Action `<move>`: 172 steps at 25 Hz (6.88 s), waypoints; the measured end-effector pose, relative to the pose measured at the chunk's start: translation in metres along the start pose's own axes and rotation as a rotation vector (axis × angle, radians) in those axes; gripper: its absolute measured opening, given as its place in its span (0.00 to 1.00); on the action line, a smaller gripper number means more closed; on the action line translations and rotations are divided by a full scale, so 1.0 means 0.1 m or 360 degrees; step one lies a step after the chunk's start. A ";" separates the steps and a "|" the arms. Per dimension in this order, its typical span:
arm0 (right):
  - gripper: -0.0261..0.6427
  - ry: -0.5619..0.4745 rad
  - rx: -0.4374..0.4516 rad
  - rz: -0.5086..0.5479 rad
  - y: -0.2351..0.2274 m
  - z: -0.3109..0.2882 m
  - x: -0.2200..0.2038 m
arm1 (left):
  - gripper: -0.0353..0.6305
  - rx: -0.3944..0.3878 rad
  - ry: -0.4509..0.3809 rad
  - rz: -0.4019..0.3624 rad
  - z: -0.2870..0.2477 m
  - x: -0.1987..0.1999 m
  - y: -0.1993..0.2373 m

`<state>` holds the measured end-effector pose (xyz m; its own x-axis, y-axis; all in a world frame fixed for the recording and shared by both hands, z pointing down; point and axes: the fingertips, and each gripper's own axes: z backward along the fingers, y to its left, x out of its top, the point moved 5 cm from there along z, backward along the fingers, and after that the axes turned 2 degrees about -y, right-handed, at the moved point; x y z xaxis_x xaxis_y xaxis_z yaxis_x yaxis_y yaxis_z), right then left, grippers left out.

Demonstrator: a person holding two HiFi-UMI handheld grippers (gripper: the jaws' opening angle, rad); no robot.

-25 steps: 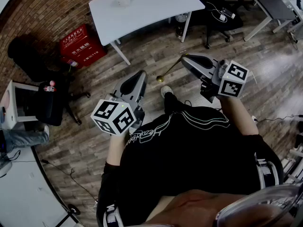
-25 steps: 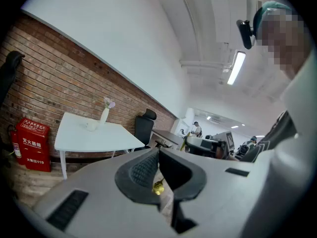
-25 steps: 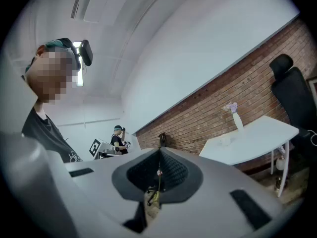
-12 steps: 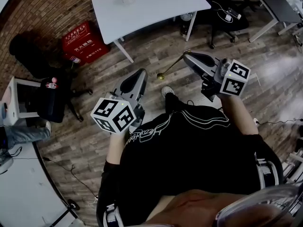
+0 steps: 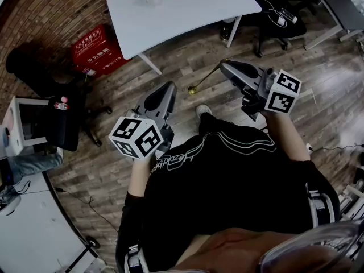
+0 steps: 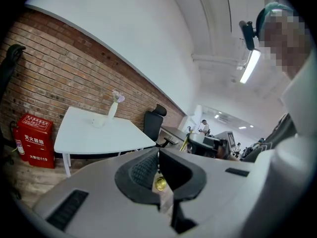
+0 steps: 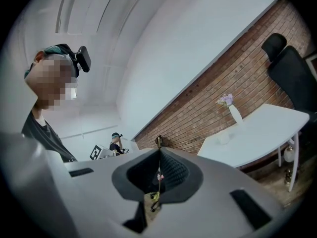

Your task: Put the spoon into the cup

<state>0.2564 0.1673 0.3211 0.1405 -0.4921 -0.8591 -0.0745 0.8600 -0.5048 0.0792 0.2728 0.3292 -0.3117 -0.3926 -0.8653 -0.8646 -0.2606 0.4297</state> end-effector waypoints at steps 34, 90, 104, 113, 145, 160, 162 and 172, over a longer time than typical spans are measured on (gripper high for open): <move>0.04 -0.0048 -0.0022 -0.0234 -2.29 -1.57 0.93 | 0.06 0.0149 0.0036 0.0146 -1.70 1.09 1.88; 0.04 0.0129 -0.0543 0.0072 -4.43 -4.28 1.24 | 0.06 0.0047 0.0312 0.0354 -2.89 1.93 4.76; 0.04 0.0316 -0.0559 0.0040 -4.86 -4.46 0.78 | 0.06 0.0113 0.0370 0.0440 -2.98 1.74 5.04; 0.04 0.0330 -0.0580 -0.0015 -4.98 -4.49 0.62 | 0.06 0.0141 0.0363 0.0485 -3.03 1.75 5.17; 0.22 0.0010 -0.0590 0.0073 -4.62 -4.05 1.09 | 0.06 0.0113 0.0205 0.0379 -2.82 2.00 4.91; 0.04 0.0088 -0.0144 0.0162 -3.48 -3.99 1.30 | 0.06 -0.0149 0.0064 0.0139 -2.70 2.57 4.17; 0.03 0.0105 -0.0149 0.0178 -3.44 -3.97 1.28 | 0.06 -0.0161 0.0056 0.0113 -2.68 2.60 4.11; 0.03 0.0115 -0.0156 0.0168 -3.37 -3.96 1.29 | 0.06 -0.0257 0.0008 0.0085 -2.66 2.66 4.01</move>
<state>-0.0917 -0.2392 0.3470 0.0555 -0.4110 -0.9099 -0.1819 0.8919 -0.4140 -0.2454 -0.1709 0.3405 -0.3530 -0.4138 -0.8391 -0.7721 -0.3777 0.5111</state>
